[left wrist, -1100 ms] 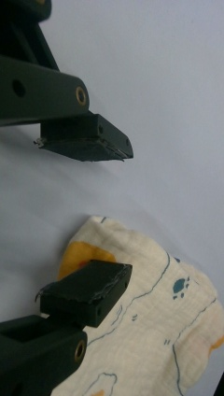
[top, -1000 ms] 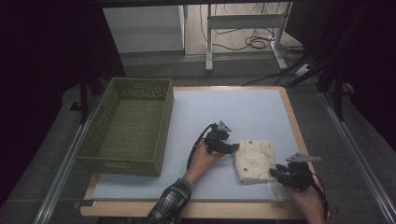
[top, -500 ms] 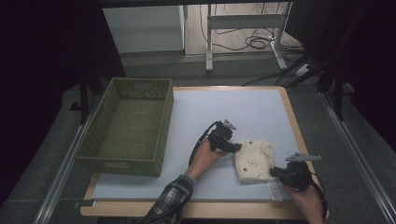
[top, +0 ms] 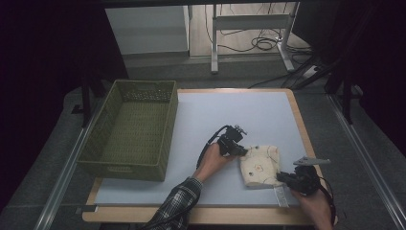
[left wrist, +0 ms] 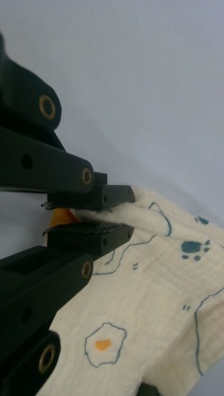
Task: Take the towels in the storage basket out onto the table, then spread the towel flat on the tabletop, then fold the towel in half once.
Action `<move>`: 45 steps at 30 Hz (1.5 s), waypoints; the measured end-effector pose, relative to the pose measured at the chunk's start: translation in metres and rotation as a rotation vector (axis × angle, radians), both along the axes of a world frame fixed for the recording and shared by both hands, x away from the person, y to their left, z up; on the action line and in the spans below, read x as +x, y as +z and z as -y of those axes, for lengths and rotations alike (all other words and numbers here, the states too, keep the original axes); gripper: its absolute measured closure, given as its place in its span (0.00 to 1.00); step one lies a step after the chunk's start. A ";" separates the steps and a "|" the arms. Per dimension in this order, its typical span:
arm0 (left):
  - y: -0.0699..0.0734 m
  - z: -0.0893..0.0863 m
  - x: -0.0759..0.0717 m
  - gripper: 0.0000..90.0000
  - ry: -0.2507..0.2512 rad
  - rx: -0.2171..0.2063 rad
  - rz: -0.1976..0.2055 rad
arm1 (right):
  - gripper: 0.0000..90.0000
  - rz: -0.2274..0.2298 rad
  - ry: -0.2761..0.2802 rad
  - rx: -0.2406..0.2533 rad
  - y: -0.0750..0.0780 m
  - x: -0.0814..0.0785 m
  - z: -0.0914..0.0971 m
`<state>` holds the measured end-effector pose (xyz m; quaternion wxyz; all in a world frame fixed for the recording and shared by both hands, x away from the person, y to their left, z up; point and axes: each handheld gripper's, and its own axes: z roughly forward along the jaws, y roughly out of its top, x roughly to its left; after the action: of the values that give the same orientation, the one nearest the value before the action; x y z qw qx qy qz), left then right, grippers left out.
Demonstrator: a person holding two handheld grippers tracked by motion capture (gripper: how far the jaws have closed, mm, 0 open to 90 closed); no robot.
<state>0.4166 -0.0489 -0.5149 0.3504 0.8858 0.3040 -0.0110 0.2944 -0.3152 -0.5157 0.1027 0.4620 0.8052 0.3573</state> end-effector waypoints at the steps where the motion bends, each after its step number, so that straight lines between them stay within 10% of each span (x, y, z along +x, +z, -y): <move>1: 0.002 -0.002 0.000 0.92 -0.001 0.002 0.011 | 0.94 0.001 0.004 0.006 0.001 0.000 0.001; 45: 0.090 -0.106 -0.017 0.91 0.087 0.210 0.129 | 0.94 0.101 0.237 0.098 0.057 0.014 -0.100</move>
<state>0.3997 0.0570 -0.4248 0.2749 0.9024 0.3184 0.0931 0.3079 -0.2156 -0.4585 0.0775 0.3495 0.8296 0.4284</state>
